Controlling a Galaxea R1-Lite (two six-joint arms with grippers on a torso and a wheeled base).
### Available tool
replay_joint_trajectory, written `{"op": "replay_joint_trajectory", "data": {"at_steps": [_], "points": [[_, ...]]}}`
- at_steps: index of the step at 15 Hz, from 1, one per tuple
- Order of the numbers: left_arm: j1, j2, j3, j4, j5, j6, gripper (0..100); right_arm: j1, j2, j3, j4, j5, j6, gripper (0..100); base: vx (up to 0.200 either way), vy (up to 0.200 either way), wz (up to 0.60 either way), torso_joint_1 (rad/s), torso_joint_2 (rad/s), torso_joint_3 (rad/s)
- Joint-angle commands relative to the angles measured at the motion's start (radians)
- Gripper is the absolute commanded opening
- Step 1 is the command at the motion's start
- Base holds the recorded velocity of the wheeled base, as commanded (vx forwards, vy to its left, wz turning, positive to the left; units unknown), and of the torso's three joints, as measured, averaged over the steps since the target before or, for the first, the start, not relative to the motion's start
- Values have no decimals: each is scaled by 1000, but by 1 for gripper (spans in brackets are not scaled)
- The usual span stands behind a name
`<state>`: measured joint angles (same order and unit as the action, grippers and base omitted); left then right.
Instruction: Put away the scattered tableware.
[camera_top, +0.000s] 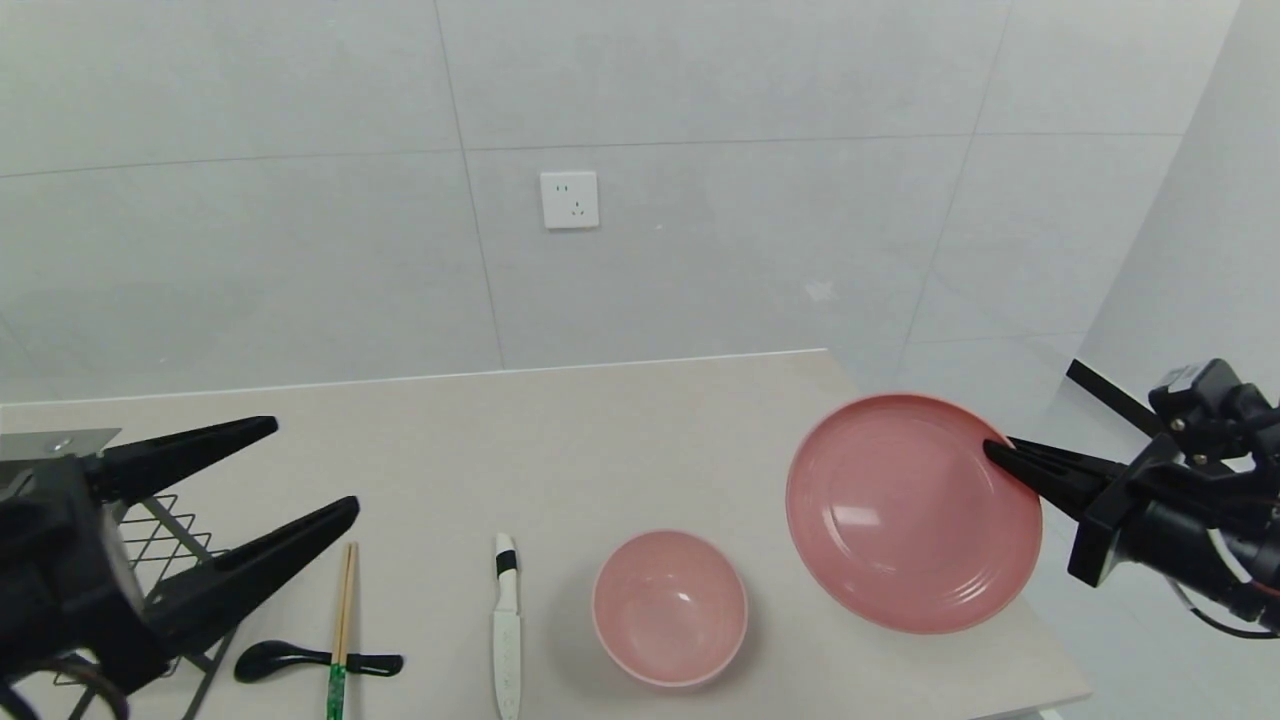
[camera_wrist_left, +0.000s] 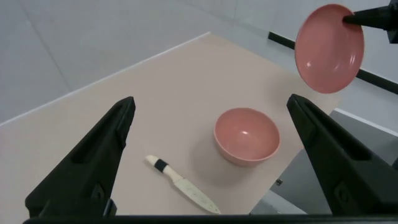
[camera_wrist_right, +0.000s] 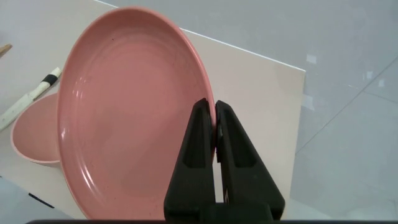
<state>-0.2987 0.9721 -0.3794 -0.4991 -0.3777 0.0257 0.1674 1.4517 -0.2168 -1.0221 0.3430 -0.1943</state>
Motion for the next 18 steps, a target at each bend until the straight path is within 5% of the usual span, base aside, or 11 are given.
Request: {"op": "replay_joint_trajectory", "data": {"at_steps": [1,6,11,18], "points": [[-62,237,19,-93,3,-38,100,-6,1,-3,-1,1,-1,0,0,0,0,0,0,0],[-66,493,-15,-199,10,-58,100,-14,13,-9,-3,1,-2,0,0,0,0,0,0,0],[-161,577,-19,-220,111,-158,100,-16,39,-7,-6,2,-7,0,0,0,0,0,0,0],[-200,774,-72,-263,169,-156,100,-20,42,-7,-12,1,-7,0,0,0,0,0,0,0]]}}
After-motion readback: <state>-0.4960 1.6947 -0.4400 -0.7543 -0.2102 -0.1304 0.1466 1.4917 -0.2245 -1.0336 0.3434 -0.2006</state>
